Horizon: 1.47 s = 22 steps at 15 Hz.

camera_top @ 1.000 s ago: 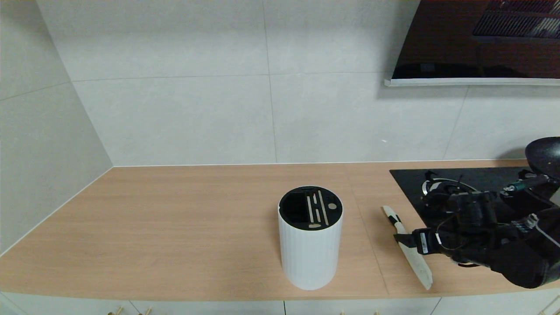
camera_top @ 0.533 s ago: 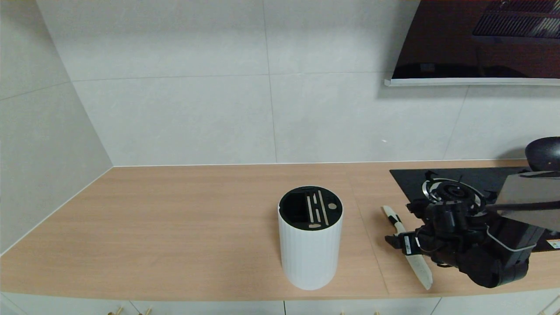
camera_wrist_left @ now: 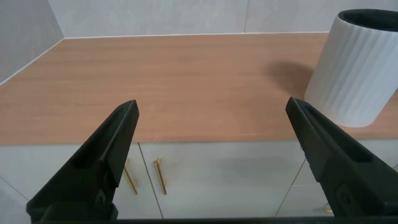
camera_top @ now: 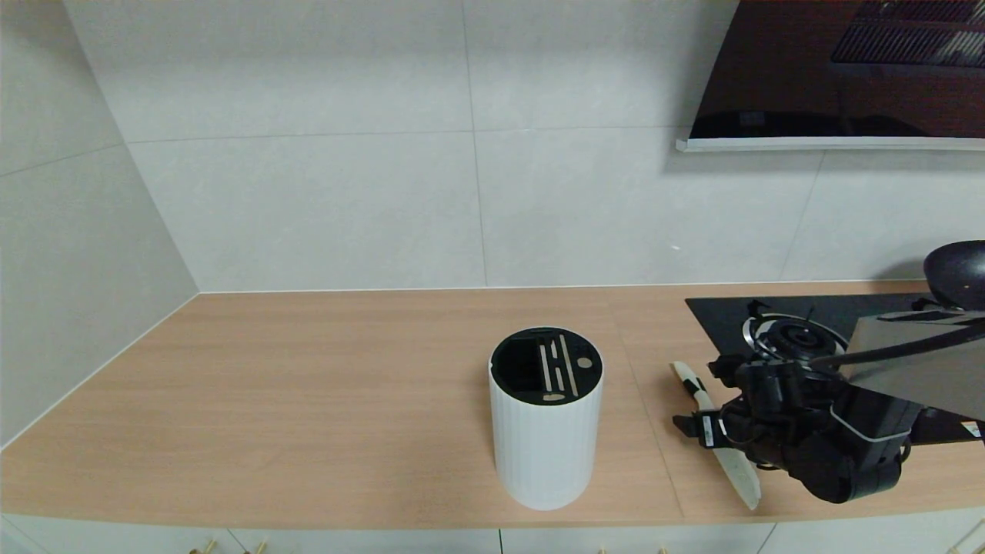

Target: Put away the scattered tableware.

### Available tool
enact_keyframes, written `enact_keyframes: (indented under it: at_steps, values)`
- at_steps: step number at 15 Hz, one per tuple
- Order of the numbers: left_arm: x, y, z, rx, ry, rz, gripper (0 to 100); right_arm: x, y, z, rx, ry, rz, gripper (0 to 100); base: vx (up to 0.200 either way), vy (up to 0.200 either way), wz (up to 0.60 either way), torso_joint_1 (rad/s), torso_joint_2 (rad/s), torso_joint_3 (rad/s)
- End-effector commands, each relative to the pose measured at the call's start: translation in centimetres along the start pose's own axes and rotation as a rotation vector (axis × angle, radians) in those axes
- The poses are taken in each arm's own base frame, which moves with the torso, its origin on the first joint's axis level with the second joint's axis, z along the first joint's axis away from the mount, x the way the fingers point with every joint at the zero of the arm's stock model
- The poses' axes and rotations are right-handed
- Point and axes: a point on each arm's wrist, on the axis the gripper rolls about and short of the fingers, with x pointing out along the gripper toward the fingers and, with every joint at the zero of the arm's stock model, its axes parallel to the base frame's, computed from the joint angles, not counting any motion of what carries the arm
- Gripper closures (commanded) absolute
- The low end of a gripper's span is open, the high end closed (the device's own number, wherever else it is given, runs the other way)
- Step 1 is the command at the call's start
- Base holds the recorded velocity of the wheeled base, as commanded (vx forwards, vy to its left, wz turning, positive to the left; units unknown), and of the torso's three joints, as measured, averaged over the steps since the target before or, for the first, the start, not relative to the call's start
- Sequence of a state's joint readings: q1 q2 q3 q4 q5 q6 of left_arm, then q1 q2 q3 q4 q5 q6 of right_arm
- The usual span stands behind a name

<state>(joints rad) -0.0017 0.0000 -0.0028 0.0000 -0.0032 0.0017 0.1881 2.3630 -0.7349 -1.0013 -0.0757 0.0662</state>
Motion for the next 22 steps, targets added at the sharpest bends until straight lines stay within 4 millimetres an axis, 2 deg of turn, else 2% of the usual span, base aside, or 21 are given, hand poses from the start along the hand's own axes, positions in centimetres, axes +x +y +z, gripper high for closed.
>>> enact_keyframes:
  at_steps: [1, 7, 8, 15, 17, 19, 22]
  values:
    - [0.0, 0.0, 0.0, 0.0, 0.001, 0.0, 0, 0.2, -0.1, 0.1, 0.005, -0.004, -0.003, 0, 0.0, 0.0, 0.0, 0.0, 0.0, 0.0]
    - [0.0, 0.0, 0.0, 0.0, 0.001, 0.0, 0, 0.4, -0.5, -0.1, 0.01, 0.002, -0.013, 0, 0.0, 0.0, 0.0, 0.0, 0.0, 0.0]
    - [0.0, 0.0, 0.0, 0.0, 0.001, 0.0, 0, 0.6, -0.5, -0.3, 0.008, 0.01, -0.014, 100, 0.0, 0.0, 0.0, 0.0, 0.0, 0.0]
    - [0.0, 0.0, 0.0, 0.0, 0.001, 0.0, 0, 0.7, -0.5, -0.6, 0.006, 0.019, -0.016, 100, 0.0, 0.0, 0.0, 0.0, 0.0, 0.0]
    - [0.0, 0.0, 0.0, 0.0, 0.001, 0.0, 0, 0.2, -0.5, 0.2, 0.009, -0.006, -0.013, 100, 0.0, 0.0, 0.0, 0.0, 0.0, 0.0]
    - [0.0, 0.0, 0.0, 0.0, 0.001, 0.0, 0, -1.5, -0.5, 1.8, 0.013, -0.055, -0.01, 100, 0.0, 0.0, 0.0, 0.0, 0.0, 0.0]
    - [0.0, 0.0, 0.0, 0.0, 0.001, 0.0, 0, -5.1, -0.5, 4.0, 0.019, -0.129, -0.004, 100, 0.0, 0.0, 0.0, 0.0, 0.0, 0.0]
